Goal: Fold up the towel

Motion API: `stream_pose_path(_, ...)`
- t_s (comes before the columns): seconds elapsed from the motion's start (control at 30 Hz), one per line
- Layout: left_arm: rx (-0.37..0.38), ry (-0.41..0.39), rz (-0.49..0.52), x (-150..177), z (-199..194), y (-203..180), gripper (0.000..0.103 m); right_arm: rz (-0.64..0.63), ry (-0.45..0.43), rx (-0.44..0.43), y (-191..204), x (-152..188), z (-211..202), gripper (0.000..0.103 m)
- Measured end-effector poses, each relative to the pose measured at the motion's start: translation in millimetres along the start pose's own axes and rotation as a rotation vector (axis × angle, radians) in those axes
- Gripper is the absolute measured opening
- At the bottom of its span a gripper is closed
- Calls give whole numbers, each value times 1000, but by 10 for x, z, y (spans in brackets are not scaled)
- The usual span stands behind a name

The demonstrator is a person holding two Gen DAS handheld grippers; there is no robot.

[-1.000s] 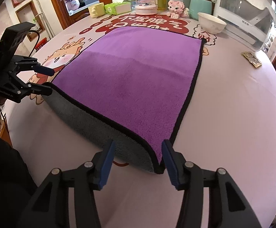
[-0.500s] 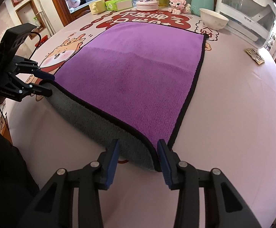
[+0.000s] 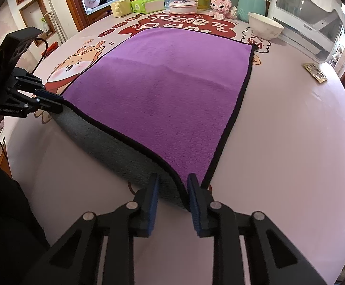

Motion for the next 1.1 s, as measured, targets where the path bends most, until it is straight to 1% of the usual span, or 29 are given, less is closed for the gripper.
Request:
stream_pose_path(0.1, -4, -4, -5, 10, -11, 6, 9, -7, 4, 7, -8, -6, 12, 17)
stream_pose_path(0.17, -3, -7, -8, 20, -21, 4, 8, -12, 6, 10, -9, -4, 17, 12)
stream_pose_path(0.33, 1, -19, -19, 43, -47, 2, 5, -27, 11, 15, 1, -3, 33, 5)
stream_pose_path(0.67, 8, -34, -45, 39, -67, 19, 4, -28, 7, 11, 5, -5, 39, 4)
stream_pose_path(0.9, -6, -56, -39, -13, -209, 1, 4, -26, -9, 18, -11, -55, -40, 4)
stream_pose_path(1.1, -29, -112, -12, -168, -447, -55, 4, -20, -41, 41, -50, -199, -208, 4)
Point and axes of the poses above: each gripper's, at about its wrist camera, not at the fingertips, and z roughly the way its jaws point, y to its left, x to its underside, the point moved 6 cm from there along z, roughly the way its jaws point, and after that the axes turned 11 degrees about x, right-handed, at the moved point
